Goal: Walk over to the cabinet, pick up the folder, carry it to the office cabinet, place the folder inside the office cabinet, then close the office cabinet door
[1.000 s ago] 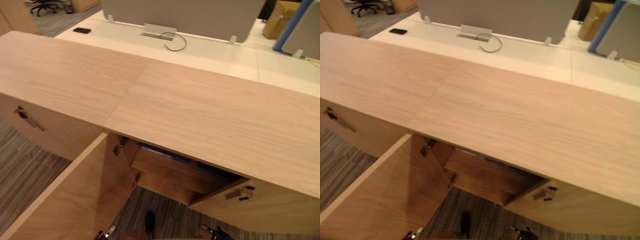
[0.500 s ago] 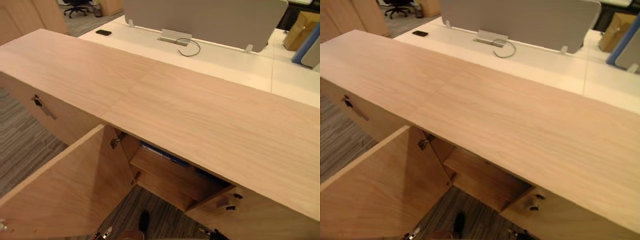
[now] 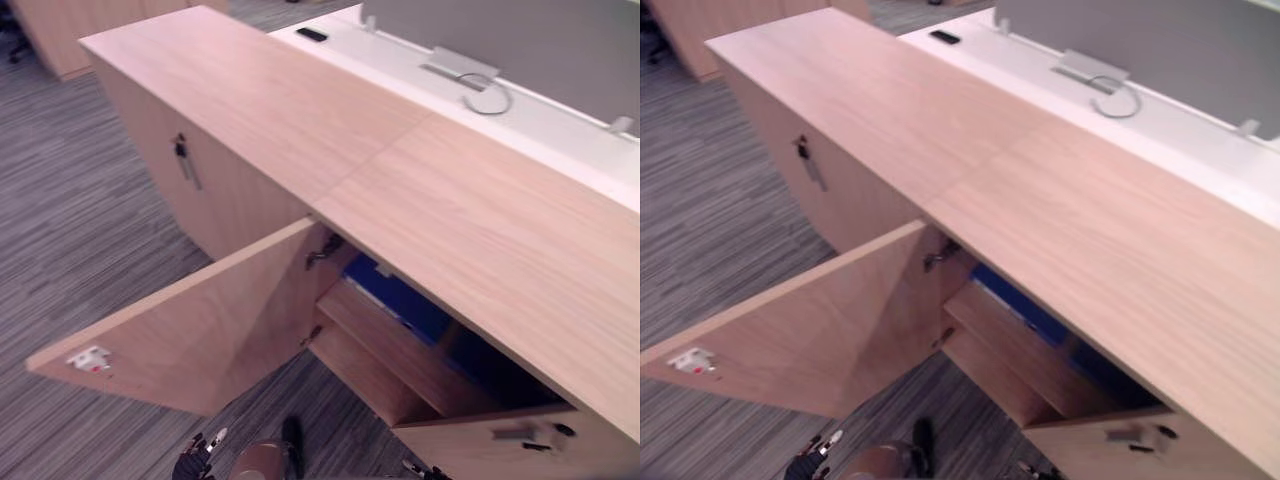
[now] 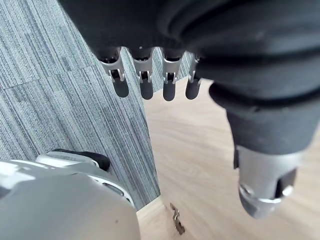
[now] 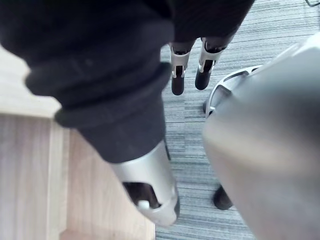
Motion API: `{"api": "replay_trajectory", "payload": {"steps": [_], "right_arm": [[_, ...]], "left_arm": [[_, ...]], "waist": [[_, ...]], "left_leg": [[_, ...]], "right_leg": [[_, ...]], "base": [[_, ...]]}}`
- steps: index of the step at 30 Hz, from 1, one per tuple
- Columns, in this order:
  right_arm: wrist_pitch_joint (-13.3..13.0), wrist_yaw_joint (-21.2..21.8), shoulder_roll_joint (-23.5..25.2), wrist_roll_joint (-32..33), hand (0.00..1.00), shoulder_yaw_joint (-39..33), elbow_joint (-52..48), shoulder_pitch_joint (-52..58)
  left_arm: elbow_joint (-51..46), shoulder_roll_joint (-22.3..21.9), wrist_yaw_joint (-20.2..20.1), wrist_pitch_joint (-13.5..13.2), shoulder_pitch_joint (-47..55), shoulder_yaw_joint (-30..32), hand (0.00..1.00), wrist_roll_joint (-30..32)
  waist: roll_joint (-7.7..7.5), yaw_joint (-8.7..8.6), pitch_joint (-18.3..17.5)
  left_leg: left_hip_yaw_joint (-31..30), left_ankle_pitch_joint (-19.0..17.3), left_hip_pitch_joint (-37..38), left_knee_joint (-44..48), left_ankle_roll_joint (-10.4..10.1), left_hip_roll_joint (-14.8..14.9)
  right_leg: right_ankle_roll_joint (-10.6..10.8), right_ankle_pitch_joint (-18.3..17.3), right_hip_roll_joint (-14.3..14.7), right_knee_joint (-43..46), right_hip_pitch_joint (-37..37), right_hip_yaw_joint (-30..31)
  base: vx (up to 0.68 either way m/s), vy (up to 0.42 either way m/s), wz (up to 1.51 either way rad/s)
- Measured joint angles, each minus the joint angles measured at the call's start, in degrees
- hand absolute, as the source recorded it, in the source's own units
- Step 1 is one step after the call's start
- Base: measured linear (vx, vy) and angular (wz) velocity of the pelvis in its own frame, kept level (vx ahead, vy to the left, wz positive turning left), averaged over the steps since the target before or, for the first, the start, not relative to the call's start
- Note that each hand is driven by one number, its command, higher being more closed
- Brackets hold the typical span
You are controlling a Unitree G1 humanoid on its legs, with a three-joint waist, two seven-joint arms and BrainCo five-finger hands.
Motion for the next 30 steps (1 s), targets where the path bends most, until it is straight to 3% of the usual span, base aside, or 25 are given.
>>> {"api": "replay_trajectory", "payload": {"steps": [2,7,11,26,29,30], "right_arm": [[0.0,0.0,0.2,0.4,0.00,0.0,-0.3,-0.1],[0.0,-0.1,1.1,2.4,0.00,-2.1,-3.0,0.4],[0.0,-0.1,2.6,2.9,0.00,-4.0,-4.0,0.6],[-0.1,0.0,2.4,3.3,0.00,-6.1,-2.6,0.3],[-0.1,-0.1,2.1,3.3,0.00,-6.2,-2.1,-1.5],[-0.2,-0.1,1.9,3.4,0.00,-6.4,-2.1,-1.9]], "left_arm": [[0.0,-0.1,0.0,0.1,0.1,0.0,0.00,-0.1],[0.7,-0.4,-0.1,0.3,0.3,0.7,0.00,0.0],[3.5,-2.1,-0.3,0.6,0.1,5.1,0.00,0.2],[8.0,-3.4,-0.6,0.6,0.4,10.7,0.00,1.5],[8.0,-3.5,-0.5,0.6,0.4,10.8,0.00,0.5],[8.0,-3.9,-0.5,0.7,0.4,11.4,0.00,0.5]], "waist": [[0.01,0.31,0.0],[0.47,0.15,-0.1],[0.67,-0.01,-0.4],[1.23,0.65,-0.9],[1.14,0.90,0.0],[1.44,0.97,0.3]], "left_leg": [[-0.8,1.6,1.9,-3.5,0.7,-1.2],[-3.5,6.5,7.5,-13.7,0.0,-2.2],[-5.4,9.0,8.7,-17.6,-0.3,-2.3],[-5.1,9.3,11.0,-17.2,-0.5,-1.1],[-4.3,7.8,8.6,-13.0,-1.5,-0.6],[-1.0,4.4,7.4,-10.7,-1.0,0.3]], "right_leg": [[0.0,0.0,-0.1,-0.3,0.4,0.0],[-0.2,0.1,2.1,-0.4,-0.5,-0.1],[-1.2,0.8,3.6,-1.7,-0.8,-0.2],[-1.6,0.7,6.0,-4.1,3.0,-0.1],[-2.1,1.0,5.9,-3.1,2.8,-0.1],[-2.1,1.0,5.8,-2.5,2.9,-0.3]], "base": [[0.08,0.104,0.26],[0.02,0.013,0.21],[-0.03,-0.017,0.19],[0.00,-0.052,0.02],[-0.02,-0.002,0.11],[-0.08,0.017,0.09]]}}
